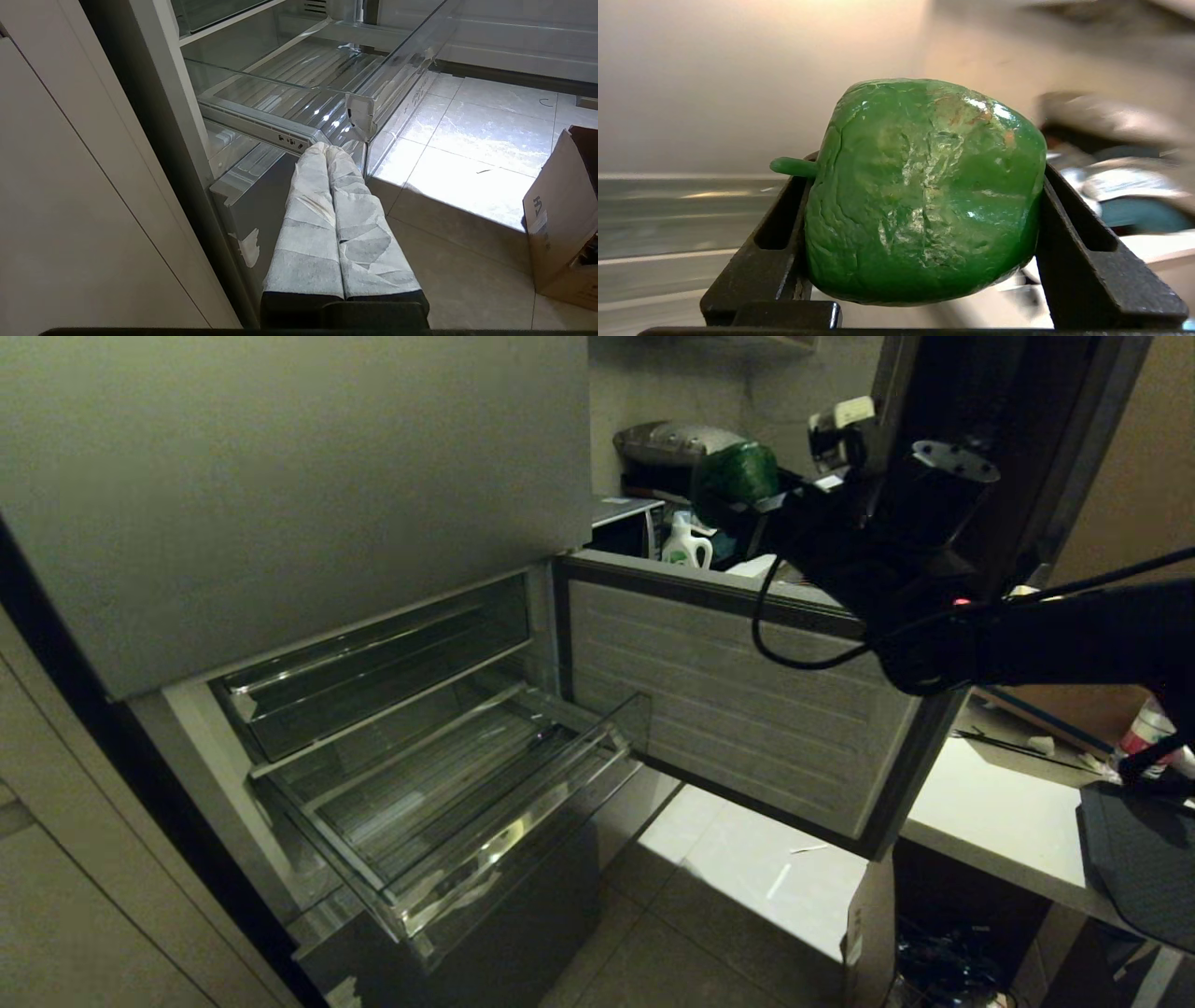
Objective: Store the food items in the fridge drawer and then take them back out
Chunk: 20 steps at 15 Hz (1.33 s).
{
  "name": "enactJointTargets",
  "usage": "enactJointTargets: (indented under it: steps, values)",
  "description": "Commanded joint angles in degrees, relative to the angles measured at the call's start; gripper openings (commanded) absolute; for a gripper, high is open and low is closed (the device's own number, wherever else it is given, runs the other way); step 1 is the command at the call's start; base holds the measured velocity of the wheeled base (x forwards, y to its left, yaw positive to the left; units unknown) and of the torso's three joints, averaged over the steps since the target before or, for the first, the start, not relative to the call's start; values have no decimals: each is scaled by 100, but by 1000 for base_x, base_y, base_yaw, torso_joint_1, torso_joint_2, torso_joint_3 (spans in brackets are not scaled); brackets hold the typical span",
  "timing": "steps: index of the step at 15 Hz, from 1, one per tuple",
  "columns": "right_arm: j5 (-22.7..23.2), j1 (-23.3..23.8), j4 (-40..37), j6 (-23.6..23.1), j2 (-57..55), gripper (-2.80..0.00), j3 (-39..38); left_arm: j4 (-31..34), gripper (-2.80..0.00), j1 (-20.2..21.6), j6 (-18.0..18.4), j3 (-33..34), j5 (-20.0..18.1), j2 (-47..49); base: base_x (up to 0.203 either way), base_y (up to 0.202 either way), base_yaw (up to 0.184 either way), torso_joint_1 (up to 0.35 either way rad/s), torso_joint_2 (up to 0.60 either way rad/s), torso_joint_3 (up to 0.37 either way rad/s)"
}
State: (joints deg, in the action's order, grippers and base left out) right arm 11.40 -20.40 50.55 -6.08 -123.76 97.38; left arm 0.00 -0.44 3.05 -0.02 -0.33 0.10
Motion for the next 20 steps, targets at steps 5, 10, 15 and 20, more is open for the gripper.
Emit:
enactJointTargets:
  steps: [5, 10, 15, 20]
  values:
    - [3, -676, -470, 290, -1169, -280, 1217, 0, -280, 0, 3, -5, -2, 8, 0, 0, 0, 0, 0, 0]
    - [104, -955, -810, 978, -1585, -280, 1341, 1, -280, 0, 3, -5, -2, 8, 0, 0, 0, 0, 0, 0]
    - [500, -1138, -813, 1382, -1765, -280, 1336, 8, -280, 0, 3, 2, -2, 8, 0, 0, 0, 0, 0, 0]
    - [576, -1330, -845, 1365, -2243, -280, 1336, 0, -280, 0, 3, 2, -2, 8, 0, 0, 0, 0, 0, 0]
